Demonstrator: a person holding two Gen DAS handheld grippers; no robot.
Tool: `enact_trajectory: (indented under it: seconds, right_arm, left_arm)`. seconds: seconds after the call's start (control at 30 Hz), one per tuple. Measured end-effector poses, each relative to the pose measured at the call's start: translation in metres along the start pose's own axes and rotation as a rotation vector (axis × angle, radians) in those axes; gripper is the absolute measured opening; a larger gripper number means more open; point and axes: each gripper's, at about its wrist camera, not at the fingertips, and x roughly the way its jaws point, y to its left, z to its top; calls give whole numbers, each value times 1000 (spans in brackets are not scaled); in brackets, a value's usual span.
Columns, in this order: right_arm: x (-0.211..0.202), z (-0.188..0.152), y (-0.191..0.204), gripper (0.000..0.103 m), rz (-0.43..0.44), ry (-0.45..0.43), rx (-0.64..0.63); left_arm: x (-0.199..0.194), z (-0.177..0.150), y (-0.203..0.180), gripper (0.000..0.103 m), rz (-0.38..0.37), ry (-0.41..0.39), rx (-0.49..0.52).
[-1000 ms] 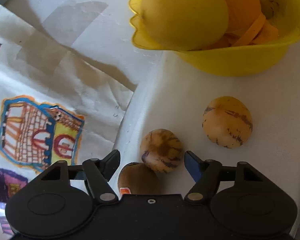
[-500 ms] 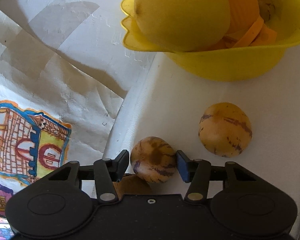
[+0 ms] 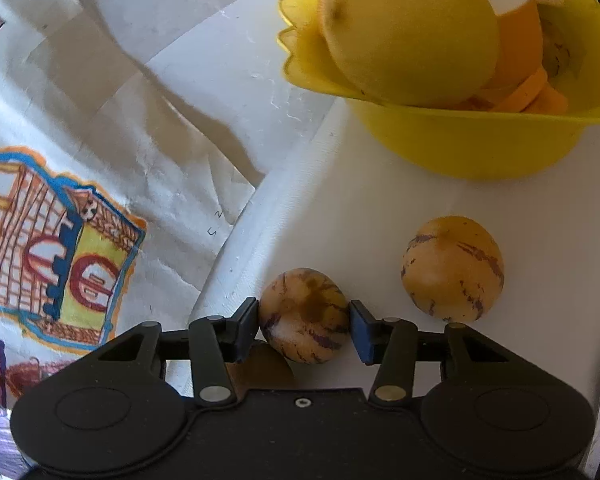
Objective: Organize fruits
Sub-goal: 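Close the right tool on a striped melon while the left tool grasps the small orange, then carry the striped melon in the right tool to the tray while the left tool carries the orange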
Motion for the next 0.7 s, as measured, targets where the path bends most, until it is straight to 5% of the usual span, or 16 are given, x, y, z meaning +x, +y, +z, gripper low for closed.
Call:
enact_trajectory:
  seconds: [0.7]
  right_arm:
    - [-40, -39, -35, 48, 64, 7, -21]
  left_arm:
    - [-28, -10, -6, 32, -15, 27, 31]
